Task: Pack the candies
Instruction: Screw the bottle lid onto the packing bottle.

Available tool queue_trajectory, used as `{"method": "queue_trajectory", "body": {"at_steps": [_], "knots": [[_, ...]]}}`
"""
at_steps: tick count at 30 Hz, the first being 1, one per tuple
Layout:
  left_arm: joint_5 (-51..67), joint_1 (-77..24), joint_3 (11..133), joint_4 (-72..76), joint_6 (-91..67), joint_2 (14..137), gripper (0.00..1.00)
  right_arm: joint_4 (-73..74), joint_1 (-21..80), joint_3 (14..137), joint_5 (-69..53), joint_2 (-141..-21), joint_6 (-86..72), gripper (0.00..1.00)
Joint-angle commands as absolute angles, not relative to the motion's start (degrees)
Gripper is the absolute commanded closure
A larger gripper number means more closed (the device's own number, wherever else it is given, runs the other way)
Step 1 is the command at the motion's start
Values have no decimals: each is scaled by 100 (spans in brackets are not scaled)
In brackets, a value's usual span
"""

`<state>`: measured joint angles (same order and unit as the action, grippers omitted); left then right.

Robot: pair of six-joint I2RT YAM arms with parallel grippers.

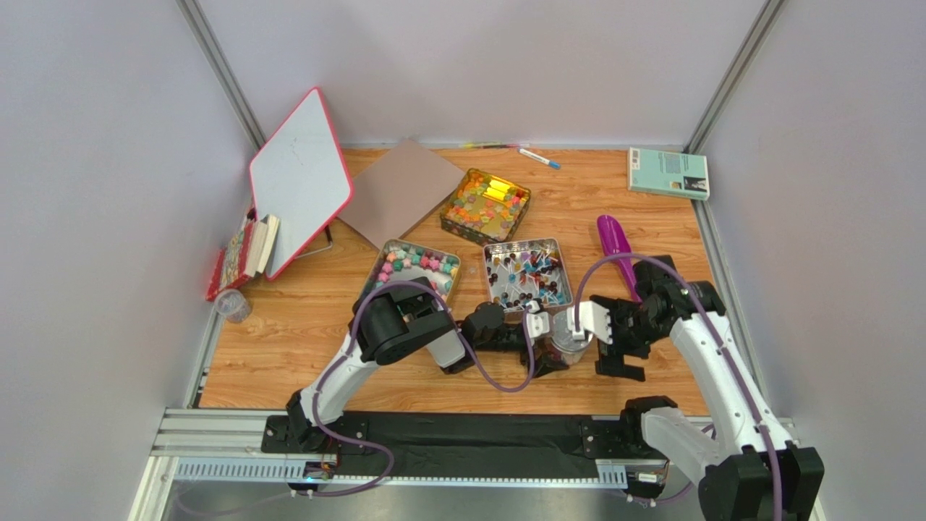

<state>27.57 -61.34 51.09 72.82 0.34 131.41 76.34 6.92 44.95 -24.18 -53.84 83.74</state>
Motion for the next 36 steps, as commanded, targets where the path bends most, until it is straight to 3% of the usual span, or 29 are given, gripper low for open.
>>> {"method": "queue_trajectory", "body": {"at_steps": [1,11,36], "knots": [[2628,-6012,4781,4764,-237,13834,100,7497,589,5587,-2995,-5984,8148,0],[2417,-6012,4763,4658,-158,13764,100,8806,755,6451,-4008,-7285,9062,0],[2338,-6029,4852,4553,-88,13843,100,7902,1354,6029,-3744,-7858,8429,0]]}}
